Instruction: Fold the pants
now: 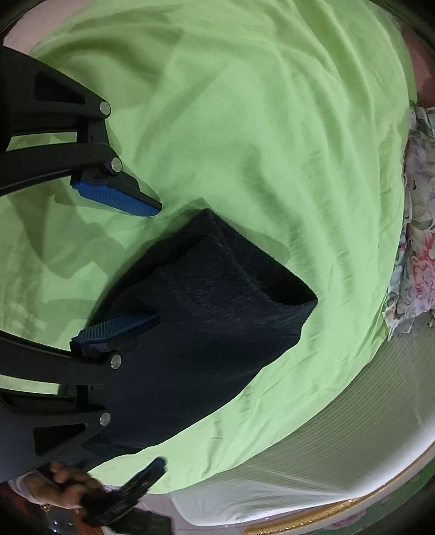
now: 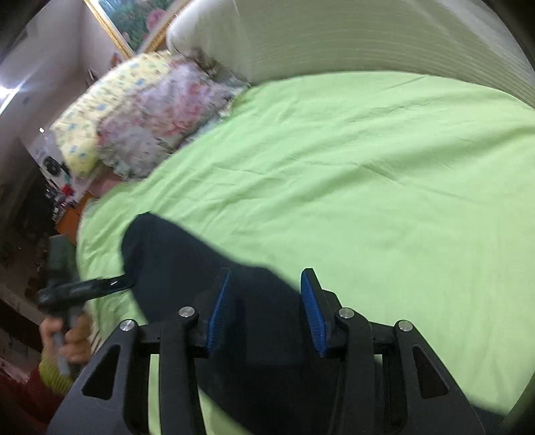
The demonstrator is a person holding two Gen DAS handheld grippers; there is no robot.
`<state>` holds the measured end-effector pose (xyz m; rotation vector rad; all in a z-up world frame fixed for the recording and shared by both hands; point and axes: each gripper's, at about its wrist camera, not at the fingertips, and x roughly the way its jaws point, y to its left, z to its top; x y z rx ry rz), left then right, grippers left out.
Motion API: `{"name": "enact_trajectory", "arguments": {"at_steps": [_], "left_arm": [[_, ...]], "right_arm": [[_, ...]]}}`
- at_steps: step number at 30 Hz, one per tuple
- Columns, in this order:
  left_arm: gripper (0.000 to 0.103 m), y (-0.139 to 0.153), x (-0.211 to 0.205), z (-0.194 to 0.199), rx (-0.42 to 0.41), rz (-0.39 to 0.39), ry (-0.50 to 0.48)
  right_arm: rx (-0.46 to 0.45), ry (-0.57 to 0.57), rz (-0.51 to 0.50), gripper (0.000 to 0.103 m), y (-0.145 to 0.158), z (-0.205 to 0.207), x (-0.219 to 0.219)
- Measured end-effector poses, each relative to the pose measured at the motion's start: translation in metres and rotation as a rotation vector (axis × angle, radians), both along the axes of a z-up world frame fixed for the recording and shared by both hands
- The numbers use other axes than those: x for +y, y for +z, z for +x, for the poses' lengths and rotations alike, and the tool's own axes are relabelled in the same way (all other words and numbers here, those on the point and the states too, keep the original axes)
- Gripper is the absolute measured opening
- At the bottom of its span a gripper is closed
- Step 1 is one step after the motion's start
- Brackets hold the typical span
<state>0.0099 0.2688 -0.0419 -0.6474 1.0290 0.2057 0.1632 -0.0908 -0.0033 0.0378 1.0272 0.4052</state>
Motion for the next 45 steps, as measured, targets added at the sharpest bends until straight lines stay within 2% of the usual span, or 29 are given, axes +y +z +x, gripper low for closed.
{"name": "enact_trajectory", "arguments": {"at_steps": [2, 5, 6, 8, 9, 11, 12, 14, 17, 19, 21, 23, 25, 27, 28, 29, 32, 34, 36, 41, 45], "left_arm": [[0.06, -0.001, 0.001, 0.005, -0.003, 0.003, 0.013], [0.059, -0.002, 0.001, 0.012, -0.013, 0.007, 0.025], [0.053, -0.002, 0.001, 0.015, -0.021, 0.008, 0.026], [0.045, -0.004, 0.001, 0.021, -0.04, 0.001, 0.032], [0.036, -0.005, 0.001, 0.022, -0.052, -0.005, 0.035], [0.023, -0.002, 0.002, 0.023, -0.091, -0.032, 0.03], [0.02, 0.003, 0.003, 0.021, -0.118, -0.038, 0.029], [0.018, 0.023, 0.005, 0.013, -0.21, -0.04, 0.016], [0.018, 0.039, 0.01, 0.0, -0.283, -0.047, 0.003], [0.018, 0.036, 0.013, 0.0, -0.28, -0.048, -0.005], [0.018, 0.026, 0.015, 0.001, -0.241, -0.039, -0.008], [0.019, 0.011, 0.013, 0.008, -0.178, -0.004, -0.023], [0.024, 0.006, 0.013, 0.007, -0.136, 0.022, -0.033], [0.033, 0.017, 0.012, 0.002, -0.15, 0.05, -0.043], [0.037, 0.027, 0.01, -0.002, -0.157, 0.101, -0.044], [0.047, 0.035, 0.007, -0.005, -0.162, 0.151, -0.042], [0.05, 0.06, -0.007, -0.014, -0.215, 0.238, -0.074], [0.051, 0.073, -0.023, -0.014, -0.249, 0.258, -0.139], [0.057, 0.08, -0.051, -0.006, -0.267, 0.271, -0.234], [0.06, 0.08, -0.121, 0.02, -0.274, 0.264, -0.435], [0.062, 0.077, -0.194, 0.047, -0.27, 0.261, -0.625]], "right_arm": [[0.069, 0.039, -0.014, 0.044, -0.019, 0.021, 0.013], [0.146, 0.096, -0.116, 0.044, -0.047, 0.033, 0.029], [0.155, 0.114, -0.132, 0.043, -0.054, 0.031, 0.033], [0.145, 0.144, -0.116, 0.033, -0.053, 0.027, 0.036], [0.159, 0.154, -0.087, 0.015, -0.053, 0.025, 0.036], [0.12, 0.181, -0.131, 0.013, -0.046, 0.016, 0.044], [0.089, 0.195, -0.16, 0.012, -0.04, 0.011, 0.049], [0.021, 0.18, -0.175, 0.011, -0.024, 0.007, 0.052], [-0.053, 0.114, -0.161, 0.011, -0.012, 0.012, 0.042], [-0.057, 0.093, -0.165, 0.011, -0.019, 0.015, 0.043], [-0.053, 0.085, -0.207, 0.011, -0.034, 0.016, 0.049], [-0.04, 0.068, -0.227, 0.012, -0.046, 0.016, 0.054], [-0.036, 0.031, -0.169, 0.018, -0.041, 0.013, 0.047], [-0.064, -0.009, -0.111, 0.02, -0.026, 0.002, 0.035], [-0.091, -0.03, -0.105, 0.024, -0.015, -0.009, 0.027], [-0.115, -0.045, -0.101, 0.026, -0.005, -0.019, 0.02], [-0.169, -0.098, -0.049, 0.03, 0.023, -0.057, -0.012], [-0.195, -0.156, -0.036, 0.031, 0.035, -0.088, -0.039], [-0.209, -0.227, -0.03, 0.031, 0.042, -0.119, -0.068], [-0.237, -0.434, 0.008, 0.031, 0.052, -0.19, -0.13], [-0.259, -0.571, 0.037, 0.032, 0.054, -0.241, -0.165]]}}
